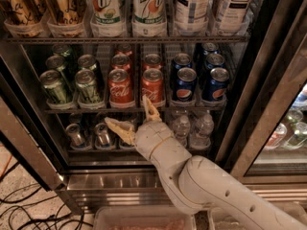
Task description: Pick coke can from middle shelf of fridge
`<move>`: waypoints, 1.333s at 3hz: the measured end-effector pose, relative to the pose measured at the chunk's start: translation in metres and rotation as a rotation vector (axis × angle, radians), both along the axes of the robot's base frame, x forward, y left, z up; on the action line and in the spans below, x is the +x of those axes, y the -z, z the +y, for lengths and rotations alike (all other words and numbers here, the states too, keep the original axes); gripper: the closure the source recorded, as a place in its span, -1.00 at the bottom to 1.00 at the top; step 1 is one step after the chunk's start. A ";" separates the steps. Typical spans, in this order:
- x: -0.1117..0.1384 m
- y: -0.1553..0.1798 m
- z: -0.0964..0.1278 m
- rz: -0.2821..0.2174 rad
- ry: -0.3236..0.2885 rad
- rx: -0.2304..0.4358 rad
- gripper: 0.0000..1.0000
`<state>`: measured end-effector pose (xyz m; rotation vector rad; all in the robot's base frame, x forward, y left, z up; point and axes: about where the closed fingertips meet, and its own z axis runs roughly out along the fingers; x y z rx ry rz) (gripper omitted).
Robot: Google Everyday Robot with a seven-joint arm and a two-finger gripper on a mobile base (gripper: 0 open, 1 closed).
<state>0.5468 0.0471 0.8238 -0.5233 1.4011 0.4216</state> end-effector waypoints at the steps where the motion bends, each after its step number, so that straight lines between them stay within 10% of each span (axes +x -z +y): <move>1: 0.010 -0.003 0.005 -0.013 -0.017 -0.015 -0.54; 4: 0.054 -0.013 0.022 -0.047 -0.072 -0.044 -0.54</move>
Offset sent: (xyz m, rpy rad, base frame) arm 0.0413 0.0198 0.0131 -0.0554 -0.0568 0.0699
